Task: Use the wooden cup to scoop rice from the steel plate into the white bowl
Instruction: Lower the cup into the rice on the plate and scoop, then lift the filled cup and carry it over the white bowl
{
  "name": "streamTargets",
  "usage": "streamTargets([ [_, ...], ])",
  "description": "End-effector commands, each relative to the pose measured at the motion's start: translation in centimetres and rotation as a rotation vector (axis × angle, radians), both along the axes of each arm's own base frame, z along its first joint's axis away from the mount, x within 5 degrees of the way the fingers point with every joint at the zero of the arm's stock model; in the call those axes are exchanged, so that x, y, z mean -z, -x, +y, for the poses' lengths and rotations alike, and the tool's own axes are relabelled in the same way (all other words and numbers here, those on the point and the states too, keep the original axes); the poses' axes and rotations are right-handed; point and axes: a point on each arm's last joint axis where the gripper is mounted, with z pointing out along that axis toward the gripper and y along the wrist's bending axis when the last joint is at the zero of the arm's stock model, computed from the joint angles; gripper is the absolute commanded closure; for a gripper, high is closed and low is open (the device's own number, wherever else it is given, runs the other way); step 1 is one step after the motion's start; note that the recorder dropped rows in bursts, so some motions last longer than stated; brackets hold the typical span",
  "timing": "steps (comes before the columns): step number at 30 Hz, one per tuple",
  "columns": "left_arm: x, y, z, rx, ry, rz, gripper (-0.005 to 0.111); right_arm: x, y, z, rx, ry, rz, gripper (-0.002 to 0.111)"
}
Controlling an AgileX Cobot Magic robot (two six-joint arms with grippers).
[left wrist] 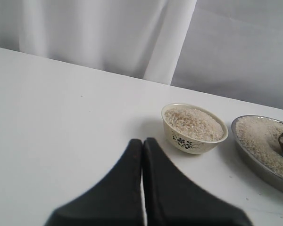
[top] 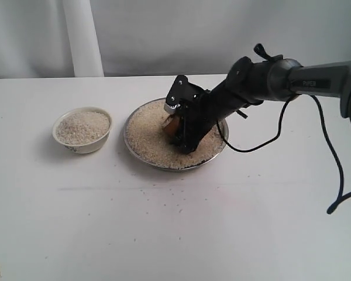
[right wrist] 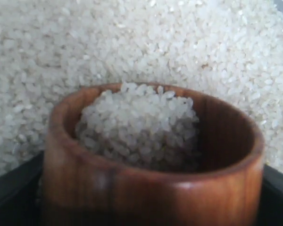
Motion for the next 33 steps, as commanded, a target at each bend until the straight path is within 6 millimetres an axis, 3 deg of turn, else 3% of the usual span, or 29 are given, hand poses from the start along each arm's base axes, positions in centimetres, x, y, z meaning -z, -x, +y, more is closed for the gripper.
streamTargets([
  [1,-0.2,0.0,0.0,0.004,0.005,-0.012,0.107,0.6,0.2,0.0,0.015,-0.126,0.008,0.108],
  [6,-0.2,0.0,0.0,0.004,0.005,-0.012,0.107,-1.7,-0.1,1.3,0.03,-0.353,-0.027,0.108],
  [12,-0.2,0.0,0.0,0.004,0.005,-0.012,0.107,-6.5,0.2,1.7,0.023,-0.414,-0.113,0.108],
  [17,-0.2,0.0,0.0,0.004,0.005,-0.012,0.107,-10.3,1.5,4.7,0.072,-0.377,-0.278,0.108],
  [24,-0.2,0.0,0.0,0.004,0.005,-0.012,0.107,-12.6,2.4,10.6,0.013,-0.322,-0.393,0.108],
  [28,-0.2,0.0,0.0,0.004,0.005,-0.012,0.107,-13.1,1.9,12.8,0.004,-0.269,-0.423,0.108],
  [33,-0.2,0.0,0.0,0.004,0.005,-0.012,0.107,-12.8,0.8,14.3,-0.012,-0.075,-0.463,0.108],
])
